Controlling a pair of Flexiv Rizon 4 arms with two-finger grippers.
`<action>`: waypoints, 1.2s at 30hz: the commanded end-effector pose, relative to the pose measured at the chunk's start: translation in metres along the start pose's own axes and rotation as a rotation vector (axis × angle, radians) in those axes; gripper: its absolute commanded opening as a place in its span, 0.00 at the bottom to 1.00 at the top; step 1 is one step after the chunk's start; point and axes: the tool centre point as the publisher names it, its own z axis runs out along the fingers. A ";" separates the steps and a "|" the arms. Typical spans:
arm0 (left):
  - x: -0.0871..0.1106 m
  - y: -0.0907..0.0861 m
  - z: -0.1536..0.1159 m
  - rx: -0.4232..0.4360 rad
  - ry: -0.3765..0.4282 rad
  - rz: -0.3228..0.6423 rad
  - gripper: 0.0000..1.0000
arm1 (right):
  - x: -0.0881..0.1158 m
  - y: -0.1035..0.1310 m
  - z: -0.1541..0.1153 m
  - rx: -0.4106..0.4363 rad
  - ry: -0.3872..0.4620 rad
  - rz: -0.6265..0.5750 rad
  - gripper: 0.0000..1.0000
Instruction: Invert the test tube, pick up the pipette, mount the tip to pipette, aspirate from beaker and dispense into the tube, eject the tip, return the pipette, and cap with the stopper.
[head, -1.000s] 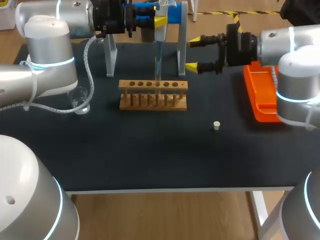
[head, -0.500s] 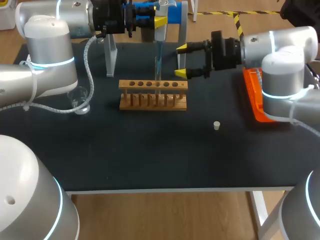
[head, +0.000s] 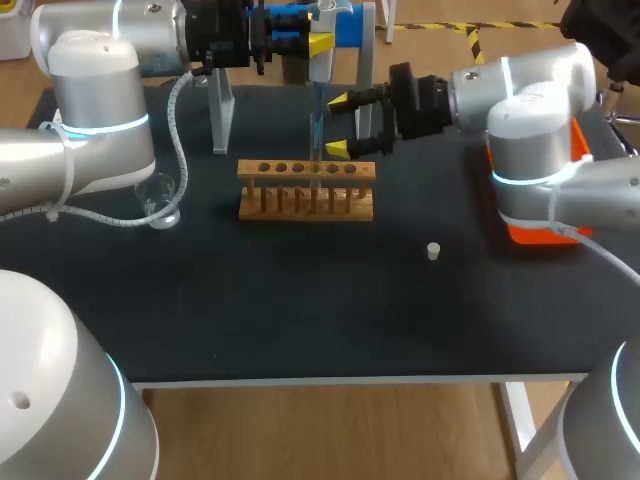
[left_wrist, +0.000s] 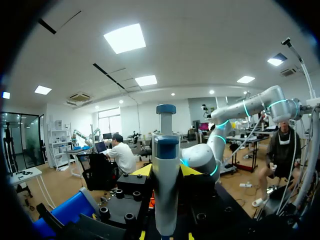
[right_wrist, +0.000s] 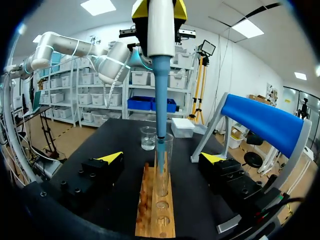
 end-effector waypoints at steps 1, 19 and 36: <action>0.000 0.000 0.000 0.001 0.000 0.000 0.00 | -0.008 -0.003 0.015 0.004 0.004 -0.001 1.00; 0.000 0.000 0.000 0.001 0.000 0.000 0.00 | -0.002 -0.010 0.039 0.034 -0.059 -0.024 1.00; 0.000 0.000 0.000 0.001 0.000 0.000 0.00 | -0.004 -0.018 0.057 0.084 -0.095 -0.040 1.00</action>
